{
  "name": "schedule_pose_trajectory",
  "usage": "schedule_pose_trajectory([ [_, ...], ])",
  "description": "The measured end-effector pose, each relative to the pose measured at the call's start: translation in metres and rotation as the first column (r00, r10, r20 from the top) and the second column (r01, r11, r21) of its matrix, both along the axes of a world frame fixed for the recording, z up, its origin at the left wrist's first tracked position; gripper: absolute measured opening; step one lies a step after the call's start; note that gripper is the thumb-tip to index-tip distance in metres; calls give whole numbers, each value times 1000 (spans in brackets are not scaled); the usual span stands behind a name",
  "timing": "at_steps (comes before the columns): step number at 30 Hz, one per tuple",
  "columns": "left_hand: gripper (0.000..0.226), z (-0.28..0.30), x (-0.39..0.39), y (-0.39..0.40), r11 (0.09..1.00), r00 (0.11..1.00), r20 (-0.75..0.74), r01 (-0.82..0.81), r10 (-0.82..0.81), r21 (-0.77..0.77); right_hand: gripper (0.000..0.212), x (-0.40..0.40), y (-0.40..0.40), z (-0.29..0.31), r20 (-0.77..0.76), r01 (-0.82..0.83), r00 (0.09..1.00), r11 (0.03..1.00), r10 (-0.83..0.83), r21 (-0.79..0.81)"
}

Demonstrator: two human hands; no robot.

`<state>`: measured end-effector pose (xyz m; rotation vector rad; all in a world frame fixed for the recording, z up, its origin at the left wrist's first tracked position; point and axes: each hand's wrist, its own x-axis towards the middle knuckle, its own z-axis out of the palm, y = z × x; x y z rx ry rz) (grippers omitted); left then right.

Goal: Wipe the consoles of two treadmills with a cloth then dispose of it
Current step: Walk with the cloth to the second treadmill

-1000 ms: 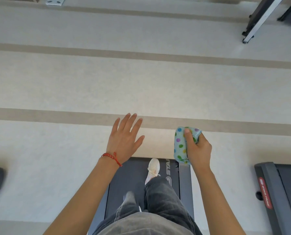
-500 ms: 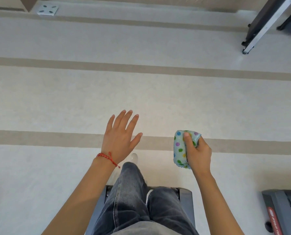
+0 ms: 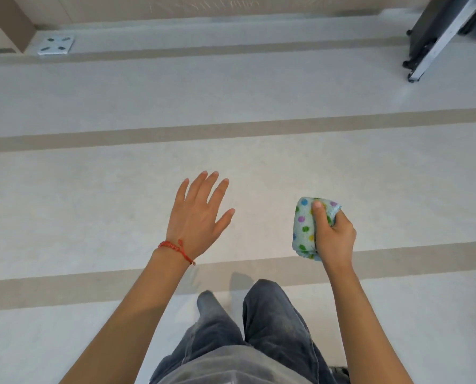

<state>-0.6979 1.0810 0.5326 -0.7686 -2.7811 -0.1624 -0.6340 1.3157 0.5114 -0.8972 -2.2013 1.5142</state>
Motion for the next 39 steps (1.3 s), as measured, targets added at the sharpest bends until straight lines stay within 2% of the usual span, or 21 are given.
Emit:
schedule_pose_trajectory([
  [5,56,-3,-58,3,999,998,46,42,-42,3,37,-44,-5,-6,48,30,998,999,-29,-24],
  [9,57,-15,-103,34,992,991,64,120,-122,22,37,-76,16,-14,71,77,995,997,-77,-5],
  [15,54,-36,-173,118,971,968,76,240,-240,6,38,-120,83,-25,90,190,978,982,-189,-8],
  [22,55,-35,-242,241,901,898,92,433,-431,-7,39,-151,178,-25,148,360,924,933,-353,-23],
  [27,54,-35,-276,328,815,809,118,580,-577,10,42,-162,234,-20,181,520,845,852,-503,-60],
  [33,53,-45,-324,449,660,651,127,750,-749,49,46,-181,311,-21,231,725,678,686,-698,-55],
  [39,50,-44,-368,571,486,478,103,871,-872,72,51,-204,394,-19,214,862,505,503,-836,-67],
])
